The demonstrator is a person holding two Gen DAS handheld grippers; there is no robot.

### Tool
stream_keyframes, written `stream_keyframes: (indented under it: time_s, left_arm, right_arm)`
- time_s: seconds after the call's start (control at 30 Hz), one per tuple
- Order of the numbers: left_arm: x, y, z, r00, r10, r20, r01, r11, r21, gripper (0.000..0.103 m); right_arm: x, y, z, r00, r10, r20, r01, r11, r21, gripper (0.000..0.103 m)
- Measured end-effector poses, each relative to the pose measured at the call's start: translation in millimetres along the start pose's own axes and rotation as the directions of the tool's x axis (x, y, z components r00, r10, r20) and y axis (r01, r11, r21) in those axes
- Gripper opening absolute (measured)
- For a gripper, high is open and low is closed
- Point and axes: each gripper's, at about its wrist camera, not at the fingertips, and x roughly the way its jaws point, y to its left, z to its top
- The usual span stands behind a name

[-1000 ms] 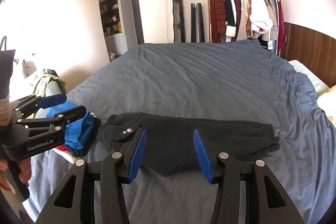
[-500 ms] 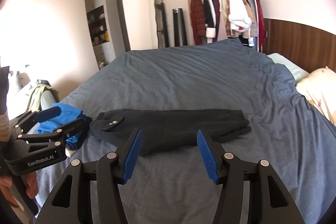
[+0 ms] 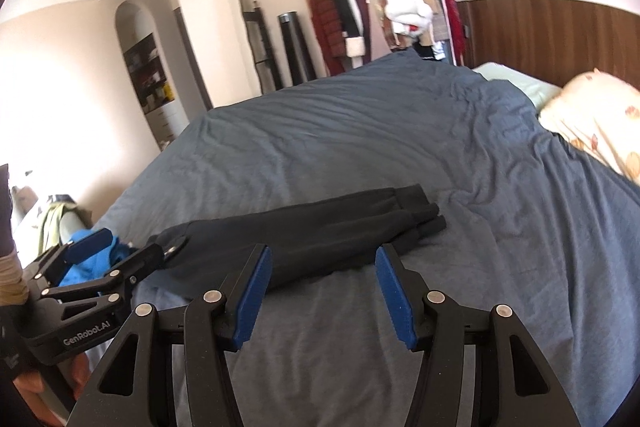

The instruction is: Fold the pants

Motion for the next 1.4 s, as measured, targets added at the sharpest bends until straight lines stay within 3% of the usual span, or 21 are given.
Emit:
stream_keyframes:
  time_s: [0.23, 0.53, 0.8, 1.0, 1.1, 1.27, 1.4]
  left_arm:
    - [51, -22, 13, 1.0, -0.025, -0.002, 0.025, 0.999, 0.048, 0.09]
    - [118, -45, 31, 0.998, -0.054, -0.044, 0.058, 0.995, 0.084, 0.09]
    - [158, -69, 31, 0.997, -0.051, -0.061, 0.061, 0.983, 0.175, 0.09]
    - [185, -74, 32, 0.993, -0.052, -0.103, 0.067, 0.987, 0.148, 0.09]
    - [199, -78, 36, 0.989, -0.06, -0.134, 0.078, 0.988, 0.135, 0.09]
    - [216, -84, 45, 0.984, -0.058, -0.166, 0.078, 0.99, 0.115, 0.09]
    - [220, -84, 50, 0.981, -0.073, -0.181, 0.089, 0.992, 0.084, 0.09]
  right_arm:
    - [38, -35, 2, 1.0, -0.001, -0.013, 0.003, 0.991, 0.132, 0.055]
    - [95, -81, 8, 0.998, -0.055, -0.043, 0.065, 0.962, 0.265, 0.055]
    - [143, -125, 5, 0.996, -0.058, -0.07, 0.083, 0.901, 0.426, 0.055]
    - [172, -149, -5, 0.997, -0.03, -0.072, 0.065, 0.83, 0.554, 0.056]
    - [183, -159, -12, 0.997, -0.026, -0.077, 0.069, 0.786, 0.614, 0.063]
    - [197, -167, -13, 0.996, -0.028, -0.089, 0.078, 0.767, 0.637, 0.063]
    - [211, -175, -13, 0.994, 0.023, -0.104, 0.053, 0.739, 0.671, 0.063]
